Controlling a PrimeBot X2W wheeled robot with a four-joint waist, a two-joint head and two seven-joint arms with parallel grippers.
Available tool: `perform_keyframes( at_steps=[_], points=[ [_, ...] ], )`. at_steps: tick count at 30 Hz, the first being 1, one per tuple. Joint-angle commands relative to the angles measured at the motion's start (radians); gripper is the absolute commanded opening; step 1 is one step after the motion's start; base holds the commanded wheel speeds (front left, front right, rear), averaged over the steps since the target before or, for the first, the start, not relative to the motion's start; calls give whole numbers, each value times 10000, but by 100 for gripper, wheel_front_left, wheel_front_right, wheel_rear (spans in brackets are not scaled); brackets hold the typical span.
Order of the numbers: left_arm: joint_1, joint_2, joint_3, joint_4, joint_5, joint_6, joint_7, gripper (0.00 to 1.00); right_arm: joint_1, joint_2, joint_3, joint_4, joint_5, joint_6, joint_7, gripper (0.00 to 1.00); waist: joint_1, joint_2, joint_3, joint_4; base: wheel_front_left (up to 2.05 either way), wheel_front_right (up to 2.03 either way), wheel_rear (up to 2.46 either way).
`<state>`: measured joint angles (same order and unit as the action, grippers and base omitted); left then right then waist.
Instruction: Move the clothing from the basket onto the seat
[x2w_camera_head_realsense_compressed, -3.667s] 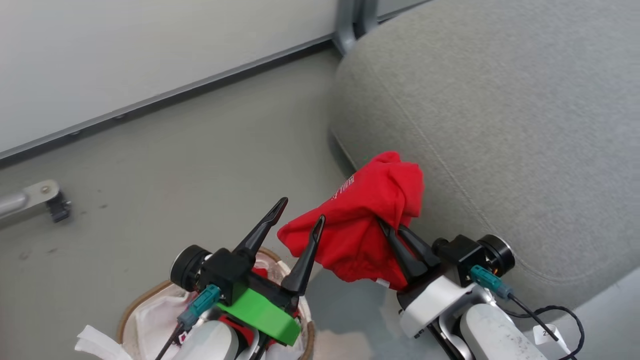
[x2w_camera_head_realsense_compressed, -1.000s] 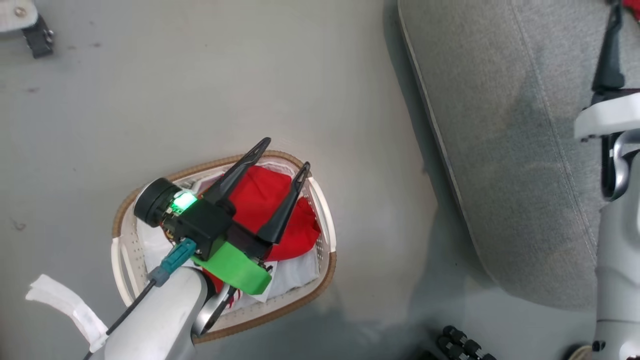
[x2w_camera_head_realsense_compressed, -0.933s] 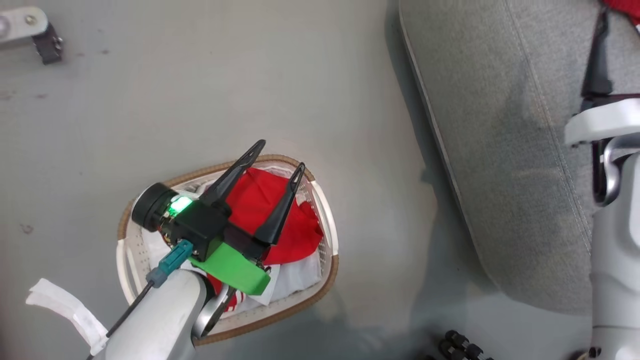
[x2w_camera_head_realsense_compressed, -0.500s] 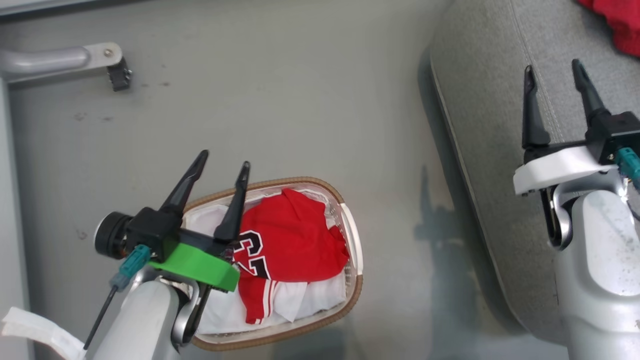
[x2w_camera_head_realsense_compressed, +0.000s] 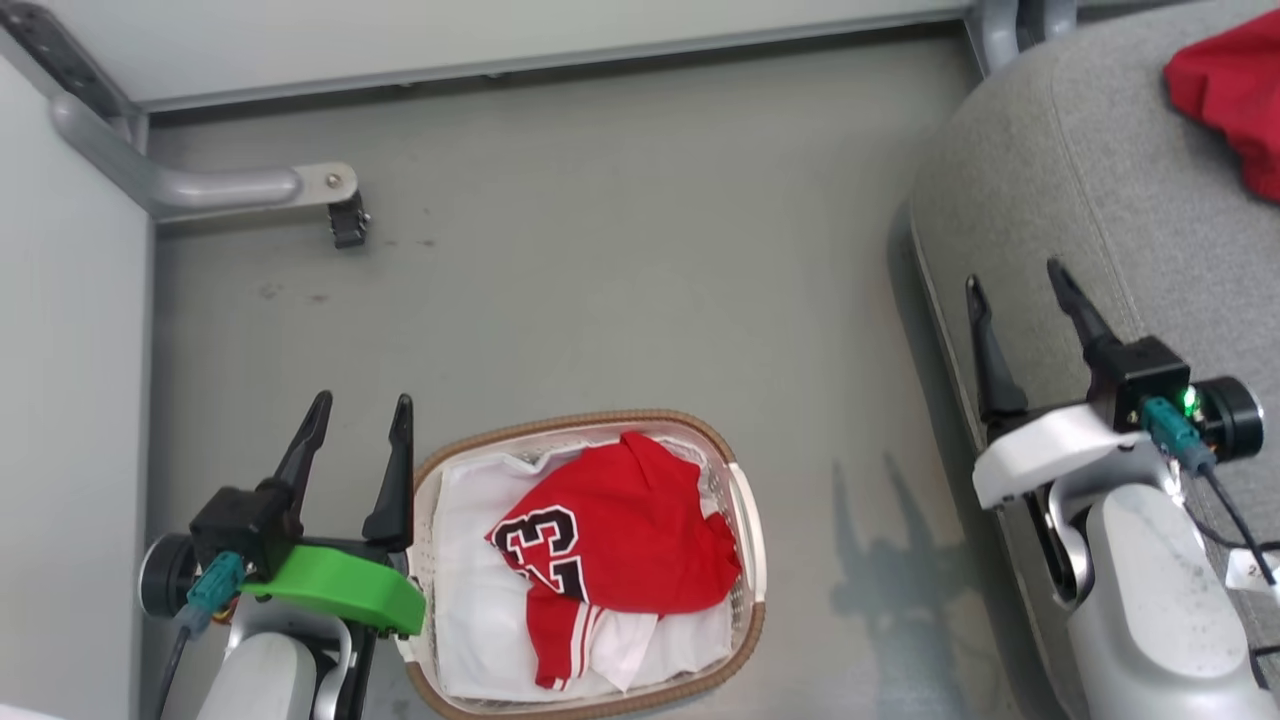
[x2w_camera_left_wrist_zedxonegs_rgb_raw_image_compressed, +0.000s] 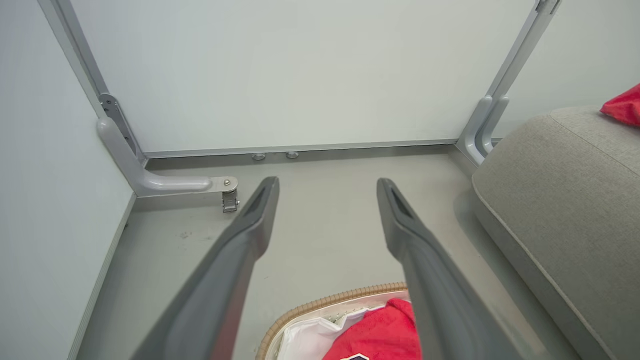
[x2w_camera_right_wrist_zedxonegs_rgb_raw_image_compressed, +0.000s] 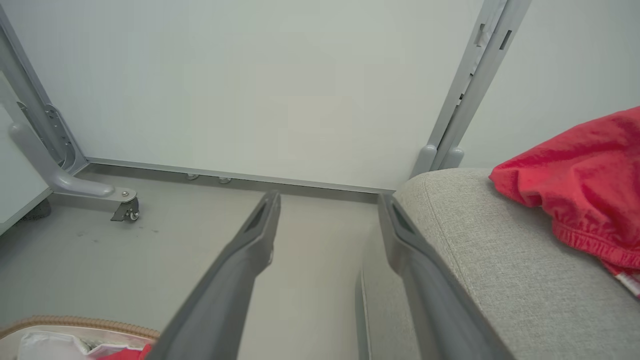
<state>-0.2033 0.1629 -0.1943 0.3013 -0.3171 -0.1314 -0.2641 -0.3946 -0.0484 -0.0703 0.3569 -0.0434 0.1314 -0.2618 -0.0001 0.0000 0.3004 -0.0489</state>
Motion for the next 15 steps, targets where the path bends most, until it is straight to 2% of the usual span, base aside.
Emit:
perform_keyframes(
  at_steps=[1,15],
  points=[
    [276,-110,147,65,70,14,-4,100,310,-46,36,71,106,-14,-47,100,1,0,-517,369,0,0,0],
    [1691,-632,1446,198,598,14,-4,100,1727,-40,466,311,959,-14,-47,100,1,0,-1843,698,0,0,0]
  ],
)
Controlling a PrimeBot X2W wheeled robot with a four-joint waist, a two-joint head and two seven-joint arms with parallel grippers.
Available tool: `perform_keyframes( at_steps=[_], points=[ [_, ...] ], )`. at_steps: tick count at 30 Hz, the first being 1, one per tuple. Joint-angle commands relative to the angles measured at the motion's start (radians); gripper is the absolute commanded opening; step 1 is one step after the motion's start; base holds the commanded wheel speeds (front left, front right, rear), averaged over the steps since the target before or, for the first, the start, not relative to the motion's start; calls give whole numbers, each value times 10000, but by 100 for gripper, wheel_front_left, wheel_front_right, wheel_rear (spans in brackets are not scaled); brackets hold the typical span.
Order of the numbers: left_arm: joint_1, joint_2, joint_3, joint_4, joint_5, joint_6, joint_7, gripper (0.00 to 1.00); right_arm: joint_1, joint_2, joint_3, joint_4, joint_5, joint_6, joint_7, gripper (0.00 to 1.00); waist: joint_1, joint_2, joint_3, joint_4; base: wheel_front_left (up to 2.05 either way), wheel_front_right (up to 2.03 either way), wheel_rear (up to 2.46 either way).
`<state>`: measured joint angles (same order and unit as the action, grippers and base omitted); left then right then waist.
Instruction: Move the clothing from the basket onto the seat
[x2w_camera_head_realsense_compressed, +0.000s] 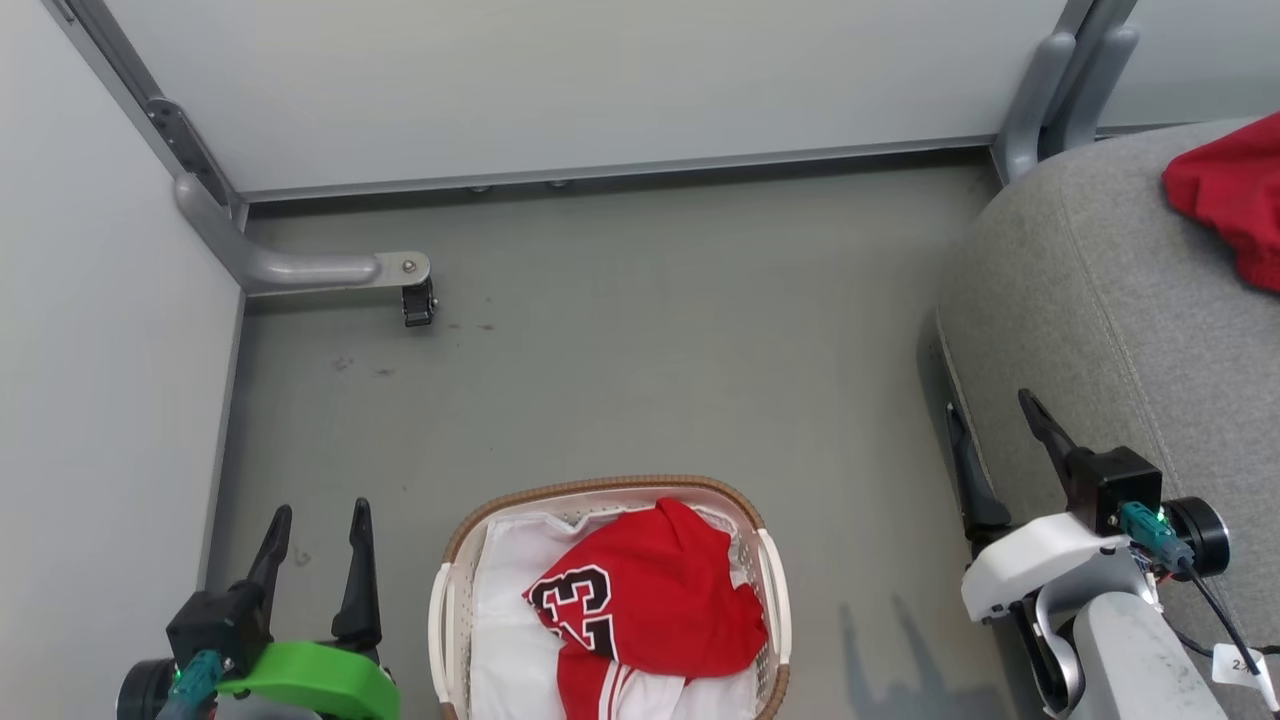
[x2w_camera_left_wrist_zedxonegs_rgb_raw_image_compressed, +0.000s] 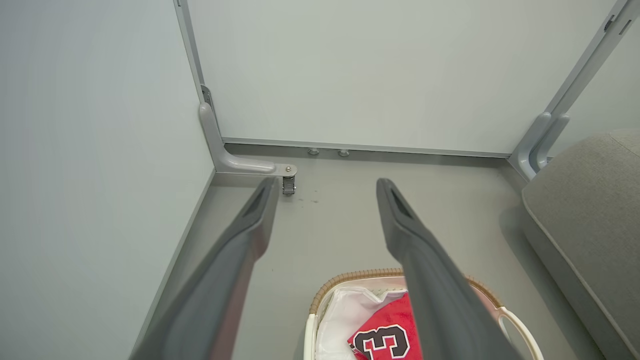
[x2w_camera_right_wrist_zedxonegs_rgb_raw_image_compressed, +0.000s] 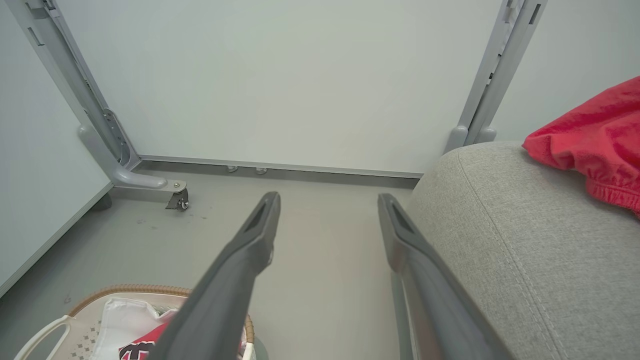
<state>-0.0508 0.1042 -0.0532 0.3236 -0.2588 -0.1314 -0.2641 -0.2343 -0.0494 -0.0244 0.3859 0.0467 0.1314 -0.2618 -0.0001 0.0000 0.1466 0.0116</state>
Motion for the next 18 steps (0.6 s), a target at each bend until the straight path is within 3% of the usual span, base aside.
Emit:
perform_keyframes(
  at_steps=[1,18],
  points=[
    [269,-73,80,-25,50,14,-4,100,213,-30,41,30,124,-14,-47,100,1,0,-416,94,0,0,0],
    [1386,-378,496,-17,184,14,-5,100,1501,-34,332,218,383,-14,-47,100,1,0,-1489,-77,0,0,0]
  ],
)
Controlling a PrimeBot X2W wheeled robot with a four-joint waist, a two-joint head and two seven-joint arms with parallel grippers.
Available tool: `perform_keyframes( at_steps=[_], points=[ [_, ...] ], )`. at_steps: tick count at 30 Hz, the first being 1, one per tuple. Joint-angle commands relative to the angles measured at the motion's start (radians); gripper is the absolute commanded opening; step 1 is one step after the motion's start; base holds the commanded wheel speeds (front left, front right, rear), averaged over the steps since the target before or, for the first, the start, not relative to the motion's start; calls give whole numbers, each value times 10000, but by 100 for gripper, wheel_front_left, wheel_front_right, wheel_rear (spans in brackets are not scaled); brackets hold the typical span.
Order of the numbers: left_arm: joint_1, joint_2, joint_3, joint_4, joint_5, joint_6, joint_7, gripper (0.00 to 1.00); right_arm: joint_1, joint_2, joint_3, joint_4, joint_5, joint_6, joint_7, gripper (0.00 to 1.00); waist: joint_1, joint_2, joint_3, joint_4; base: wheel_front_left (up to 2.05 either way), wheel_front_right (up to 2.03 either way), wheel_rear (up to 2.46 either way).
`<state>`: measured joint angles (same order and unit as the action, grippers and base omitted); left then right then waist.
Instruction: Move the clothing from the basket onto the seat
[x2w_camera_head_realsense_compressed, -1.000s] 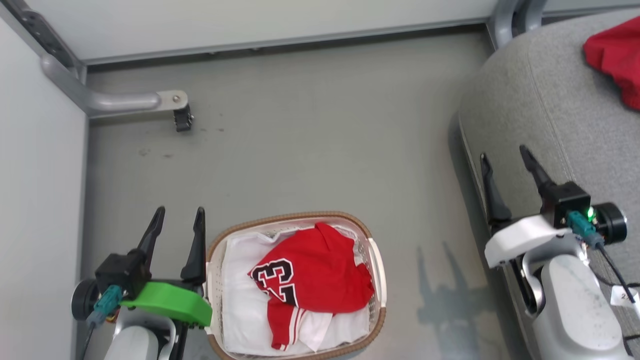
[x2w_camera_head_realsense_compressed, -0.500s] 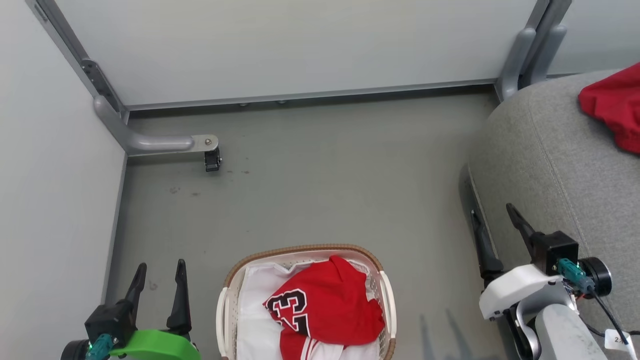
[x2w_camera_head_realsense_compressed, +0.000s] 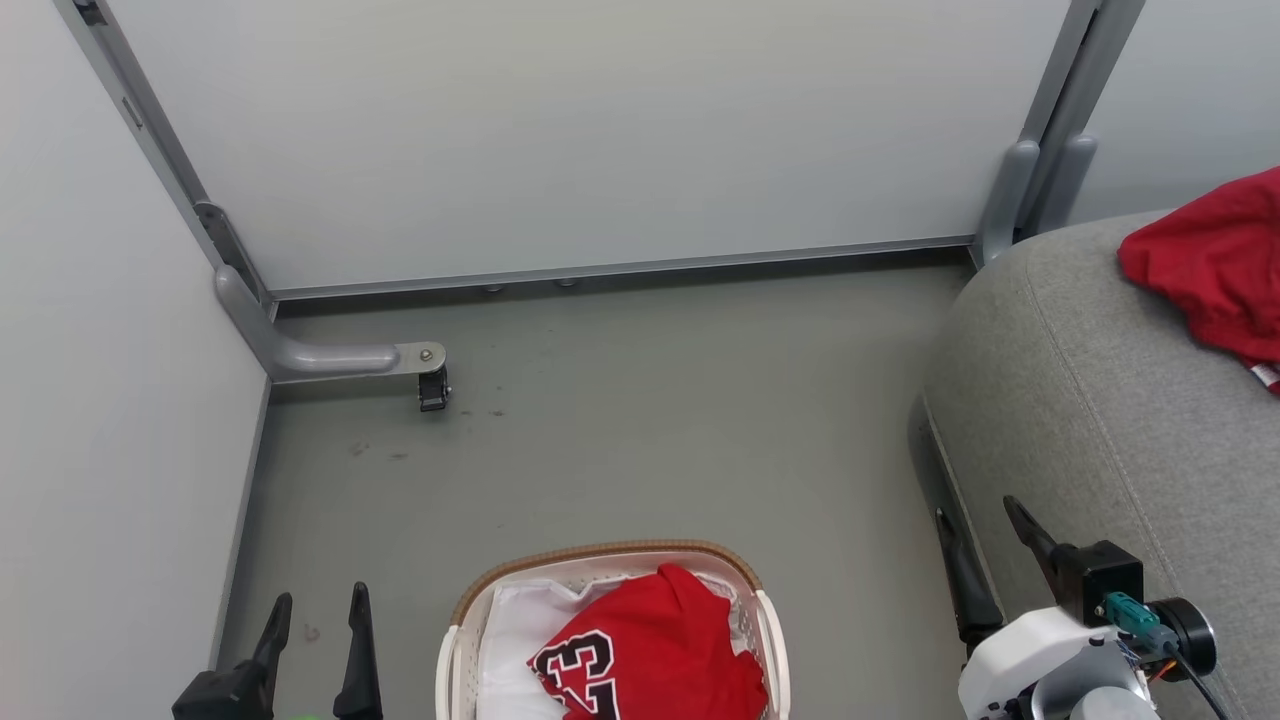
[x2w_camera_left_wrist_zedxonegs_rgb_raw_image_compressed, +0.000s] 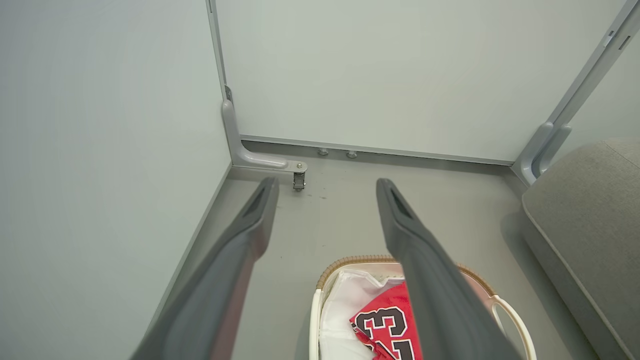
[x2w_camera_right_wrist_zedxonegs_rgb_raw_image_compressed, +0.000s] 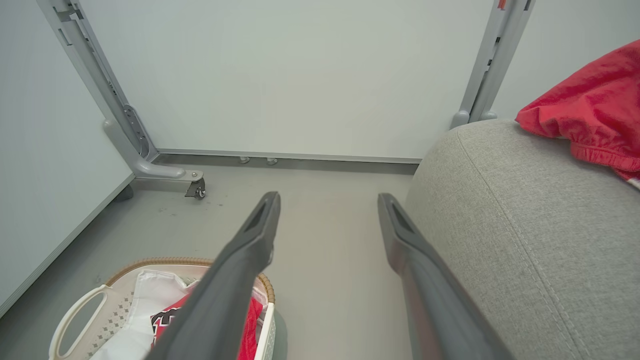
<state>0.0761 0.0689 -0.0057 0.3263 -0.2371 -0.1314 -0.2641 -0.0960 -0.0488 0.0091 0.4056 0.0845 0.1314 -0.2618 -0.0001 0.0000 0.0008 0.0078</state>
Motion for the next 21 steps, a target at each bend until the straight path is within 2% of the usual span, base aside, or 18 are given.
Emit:
perform_keyframes(
  at_steps=[1,10,21],
  points=[
    [164,-40,4,-37,-38,14,-4,100,129,-40,1,26,3,-14,-47,100,1,0,-35,-60,0,0,0],
    [-74,-68,-449,9,-133,14,-4,100,-129,-40,105,-157,-84,-14,-47,100,1,0,365,-261,0,0,0],
    [-1285,155,-1561,358,-549,14,-3,100,-1106,-38,249,-778,299,-14,-47,100,1,0,2193,-594,0,0,0]
  ],
)
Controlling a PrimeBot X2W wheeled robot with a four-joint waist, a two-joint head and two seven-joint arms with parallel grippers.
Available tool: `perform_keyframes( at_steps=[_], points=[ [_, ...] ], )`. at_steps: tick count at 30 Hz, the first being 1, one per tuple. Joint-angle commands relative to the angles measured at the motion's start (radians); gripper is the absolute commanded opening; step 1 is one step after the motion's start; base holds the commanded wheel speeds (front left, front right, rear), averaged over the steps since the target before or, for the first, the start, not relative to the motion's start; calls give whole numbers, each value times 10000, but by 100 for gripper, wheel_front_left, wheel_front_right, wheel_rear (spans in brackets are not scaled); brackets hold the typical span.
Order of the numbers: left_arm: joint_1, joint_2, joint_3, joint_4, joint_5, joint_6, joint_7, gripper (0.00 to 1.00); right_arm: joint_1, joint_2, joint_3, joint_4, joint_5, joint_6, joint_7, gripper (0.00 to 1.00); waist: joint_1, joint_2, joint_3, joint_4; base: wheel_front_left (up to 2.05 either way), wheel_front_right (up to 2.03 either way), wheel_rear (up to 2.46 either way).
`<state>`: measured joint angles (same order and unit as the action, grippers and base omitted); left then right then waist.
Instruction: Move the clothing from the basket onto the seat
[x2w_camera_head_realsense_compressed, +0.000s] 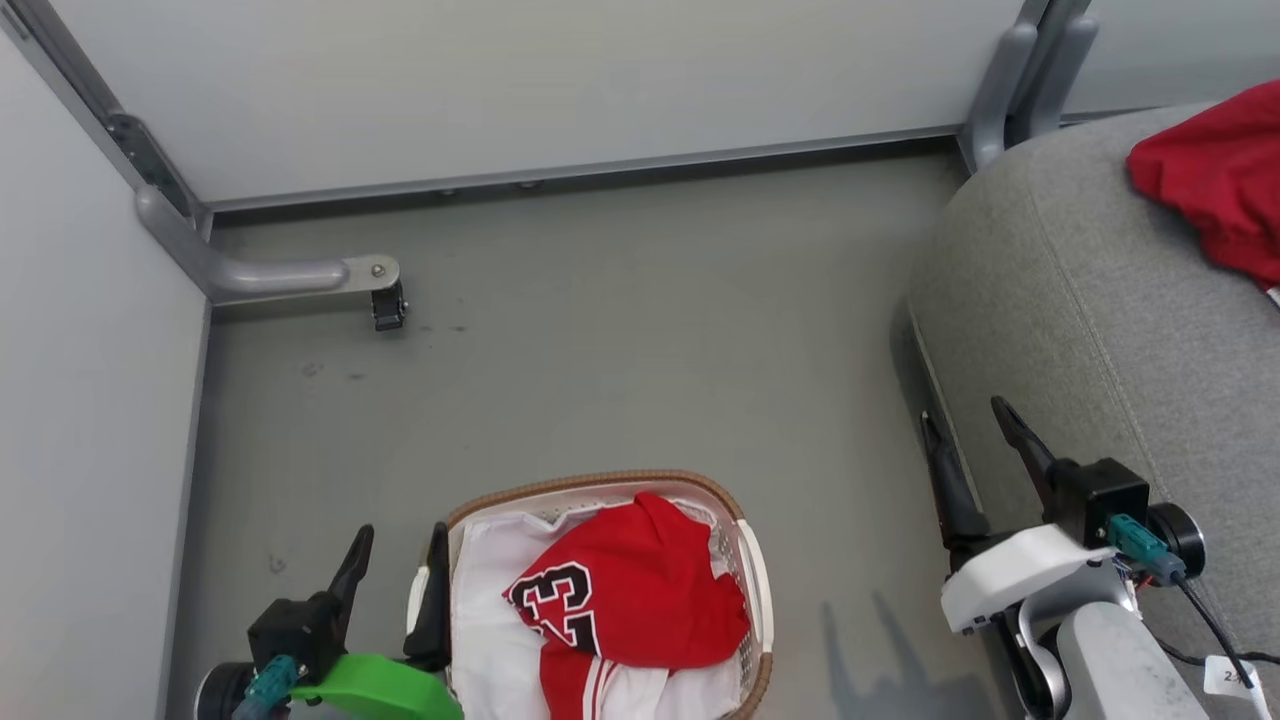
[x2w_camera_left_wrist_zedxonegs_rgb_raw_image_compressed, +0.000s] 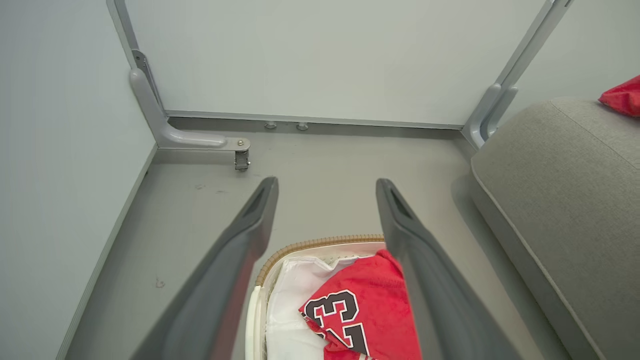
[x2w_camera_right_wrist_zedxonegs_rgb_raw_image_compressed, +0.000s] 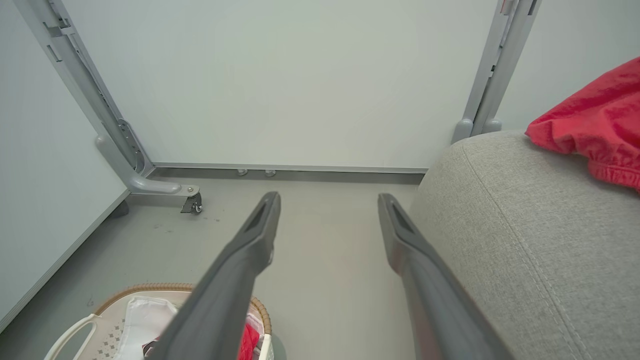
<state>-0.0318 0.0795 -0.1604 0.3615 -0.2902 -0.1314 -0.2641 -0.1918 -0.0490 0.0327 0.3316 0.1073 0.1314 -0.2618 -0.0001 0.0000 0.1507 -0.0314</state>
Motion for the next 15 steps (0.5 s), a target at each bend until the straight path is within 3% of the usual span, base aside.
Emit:
perform_keyframes(
  at_steps=[1,15],
  points=[
    [-340,103,-189,70,-72,14,-3,100,-244,-38,25,-40,171,-14,-47,100,1,0,875,-244,0,0,0],
    [-2179,703,-1544,427,-610,15,-5,100,-1611,-36,437,-519,362,-14,-47,100,1,0,3314,-785,0,0,0]
  ],
)
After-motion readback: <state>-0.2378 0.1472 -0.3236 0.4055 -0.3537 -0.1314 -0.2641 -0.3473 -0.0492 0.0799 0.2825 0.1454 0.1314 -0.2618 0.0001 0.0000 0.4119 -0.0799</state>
